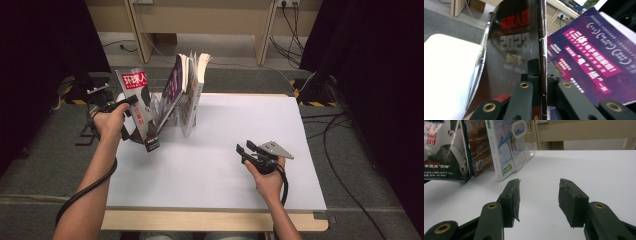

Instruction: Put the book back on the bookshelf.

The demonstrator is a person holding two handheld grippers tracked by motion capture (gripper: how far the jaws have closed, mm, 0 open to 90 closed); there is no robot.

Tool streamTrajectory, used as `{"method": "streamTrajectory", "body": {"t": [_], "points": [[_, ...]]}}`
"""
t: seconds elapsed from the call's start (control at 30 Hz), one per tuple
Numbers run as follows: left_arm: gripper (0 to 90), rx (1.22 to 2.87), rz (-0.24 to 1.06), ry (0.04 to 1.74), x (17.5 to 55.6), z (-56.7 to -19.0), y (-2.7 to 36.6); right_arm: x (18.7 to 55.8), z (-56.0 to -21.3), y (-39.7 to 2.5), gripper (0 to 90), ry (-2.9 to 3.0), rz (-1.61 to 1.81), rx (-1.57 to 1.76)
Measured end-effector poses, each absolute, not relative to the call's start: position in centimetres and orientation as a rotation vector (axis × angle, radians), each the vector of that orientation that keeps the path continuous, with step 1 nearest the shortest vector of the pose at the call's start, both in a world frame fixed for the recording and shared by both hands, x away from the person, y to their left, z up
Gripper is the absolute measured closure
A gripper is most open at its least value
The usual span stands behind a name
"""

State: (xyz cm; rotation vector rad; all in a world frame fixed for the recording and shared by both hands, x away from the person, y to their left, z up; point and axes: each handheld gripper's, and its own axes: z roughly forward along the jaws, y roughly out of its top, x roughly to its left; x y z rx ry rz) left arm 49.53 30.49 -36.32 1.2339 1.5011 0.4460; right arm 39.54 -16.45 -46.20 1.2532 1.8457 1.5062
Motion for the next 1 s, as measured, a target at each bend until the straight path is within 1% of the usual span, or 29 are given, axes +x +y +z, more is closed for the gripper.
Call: {"method": "streamTrajectory", "body": {"t": [0.17,0.37,0.57,0.83,1.0], "points": [[85.9,1.260,0.526,1.457,49.0,-35.9,30.1,39.5,-46.3,-16.5,52.1,1.850,1.504,1.250],[86.0,1.277,0.585,1.417,48.4,-35.3,29.8,39.4,-46.2,-16.4,52.3,1.854,1.500,1.244],[86.1,1.284,0.666,1.354,48.3,-34.1,29.6,39.4,-46.3,-16.3,52.3,1.855,1.499,1.248],[86.1,1.290,0.753,1.295,49.1,-32.7,29.6,39.4,-46.3,-16.3,52.3,1.855,1.500,1.247],[86.1,1.284,0.820,1.261,50.3,-31.5,29.6,39.4,-46.3,-16.3,52.3,1.853,1.505,1.257]]}}
